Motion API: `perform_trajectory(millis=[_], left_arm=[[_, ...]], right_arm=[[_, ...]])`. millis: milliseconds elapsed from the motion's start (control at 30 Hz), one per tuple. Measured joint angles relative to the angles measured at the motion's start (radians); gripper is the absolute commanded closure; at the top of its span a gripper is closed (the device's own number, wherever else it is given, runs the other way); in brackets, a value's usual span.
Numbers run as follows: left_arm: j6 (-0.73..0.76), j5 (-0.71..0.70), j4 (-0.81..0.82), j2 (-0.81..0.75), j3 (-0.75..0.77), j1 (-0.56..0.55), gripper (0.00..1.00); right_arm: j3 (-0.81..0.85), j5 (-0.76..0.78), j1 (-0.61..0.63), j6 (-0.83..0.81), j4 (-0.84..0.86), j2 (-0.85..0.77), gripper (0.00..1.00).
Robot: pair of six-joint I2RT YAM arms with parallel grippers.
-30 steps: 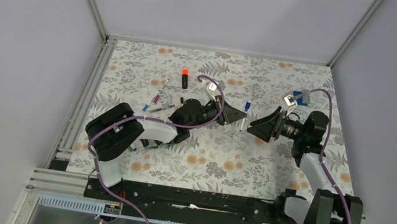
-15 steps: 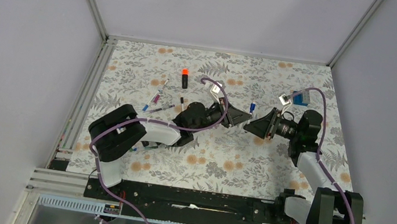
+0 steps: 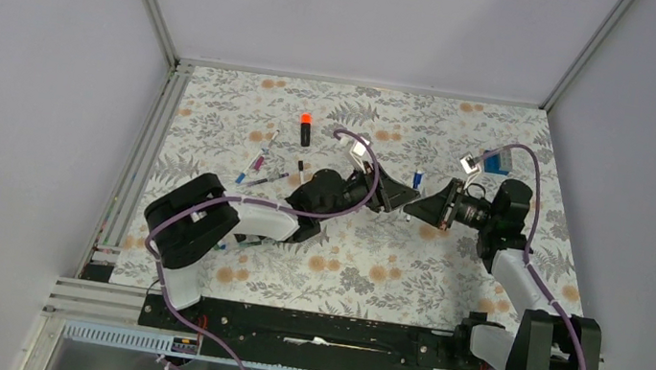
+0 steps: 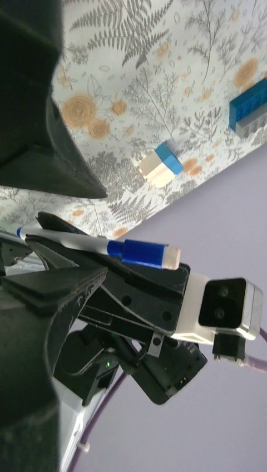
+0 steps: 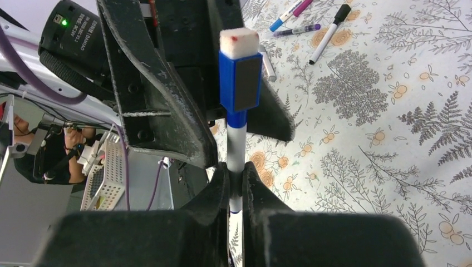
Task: Open the pen caps
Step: Open the pen cap from the pen.
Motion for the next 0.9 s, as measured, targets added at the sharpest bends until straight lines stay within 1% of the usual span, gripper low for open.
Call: perform_trajectory(millis=[67, 133, 167, 233, 367, 433, 633, 833, 900], left_arm=[[0.03, -0.01, -0.053, -0.024, 0.0, 0.004, 0.27], [0.056, -0.009, -0.085, -0.058, 0.0, 0.018, 0.17], [0.069, -0.008, -0.093, -0.074, 0.0, 0.029, 0.15], [0.081, 0.017, -0.096, -0.106, -0.001, 0.063, 0.14], [0.101, 0.089, -0.098, -0.129, 0.0, 0.128, 0.19], [0.108, 0.13, -0.126, -0.128, 0.006, 0.145, 0.23], [0.114, 0.23, -0.165, -0.102, 0.075, 0.137, 0.32], [0.109, 0.279, -0.169, -0.06, 0.129, 0.121, 0.39], [0.106, 0.287, -0.173, -0.041, 0.138, 0.114, 0.44]], right_arm=[[0.014, -0.019, 0.0, -0.043, -0.04, 0.0, 1.0], [0.03, -0.044, 0.0, -0.092, -0.077, 0.0, 1.0], [0.037, -0.055, 0.0, -0.111, -0.092, 0.0, 1.0], [0.044, -0.079, 0.0, -0.143, -0.116, 0.0, 1.0], [0.046, -0.113, 0.0, -0.186, -0.152, 0.0, 1.0], [0.046, -0.126, 0.0, -0.199, -0.165, 0.001, 1.0], [0.048, -0.149, 0.0, -0.214, -0.179, 0.021, 1.0], [0.056, -0.149, 0.0, -0.217, -0.193, 0.033, 1.0], [0.056, -0.149, 0.0, -0.217, -0.193, 0.033, 1.0]])
